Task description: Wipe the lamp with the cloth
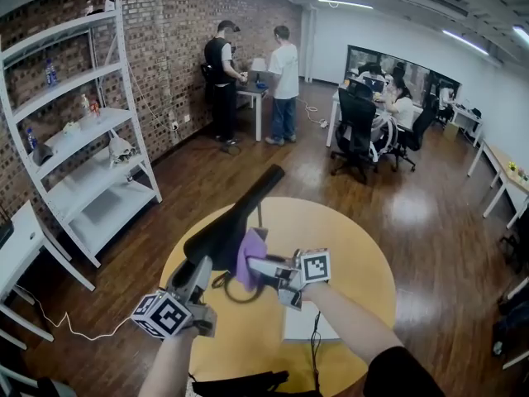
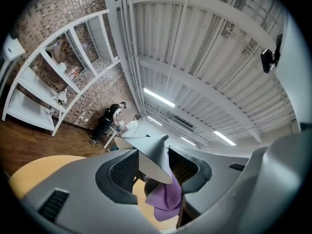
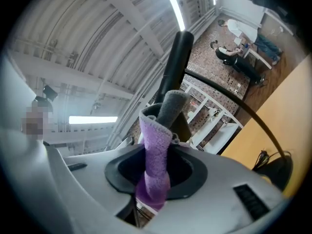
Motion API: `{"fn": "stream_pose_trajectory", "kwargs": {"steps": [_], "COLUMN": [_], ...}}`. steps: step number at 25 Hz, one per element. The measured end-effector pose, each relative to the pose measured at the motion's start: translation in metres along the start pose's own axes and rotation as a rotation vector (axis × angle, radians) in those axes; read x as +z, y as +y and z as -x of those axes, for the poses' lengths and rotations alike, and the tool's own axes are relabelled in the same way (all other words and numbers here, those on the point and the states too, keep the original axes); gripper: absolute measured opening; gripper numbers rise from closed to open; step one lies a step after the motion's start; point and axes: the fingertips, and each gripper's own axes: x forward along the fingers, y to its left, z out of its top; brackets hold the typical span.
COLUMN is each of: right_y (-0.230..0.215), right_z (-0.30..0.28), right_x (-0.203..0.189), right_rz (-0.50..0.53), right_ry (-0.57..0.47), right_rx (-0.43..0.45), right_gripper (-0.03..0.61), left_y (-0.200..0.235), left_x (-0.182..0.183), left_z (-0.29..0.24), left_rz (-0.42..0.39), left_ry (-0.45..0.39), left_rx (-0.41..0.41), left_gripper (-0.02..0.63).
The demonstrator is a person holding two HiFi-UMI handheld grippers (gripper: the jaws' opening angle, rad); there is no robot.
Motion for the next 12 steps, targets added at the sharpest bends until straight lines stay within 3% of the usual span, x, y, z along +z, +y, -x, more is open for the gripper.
{"fn": "stream_pose_trajectory", "kwargs": {"steps": [2, 4, 9, 12], "right_y": [0.003, 0.002, -0.028, -0.043], "right_z": [-0.002, 0.006, 0.043, 0.036], "right_x": [-0.003, -0.001, 0.062, 0.084], "right_rz": [0.081, 0.229, 0.731, 0.922], "right_ry": [0.026, 0.055, 0.040, 0.106], "right_rx": [-0.033, -0.122, -0.570, -0.695], "right_gripper": [0.101, 0.101, 0.101, 0.104], "left_y": [0.007, 0.008, 0.013, 0.020], "left_x": [0.003, 0.004, 0.009, 0.015], "left_z": [-0.001, -0.001, -0.003, -0.005], "left_rz": [0.009, 0.006, -0.008, 0.010], "left_ry": [0.002, 0.010, 0.011, 0.001], "left_rx": [-0.001, -0.008, -0.016, -0.004], "left_gripper": [0.172, 0.169, 0.170, 0.170]}}
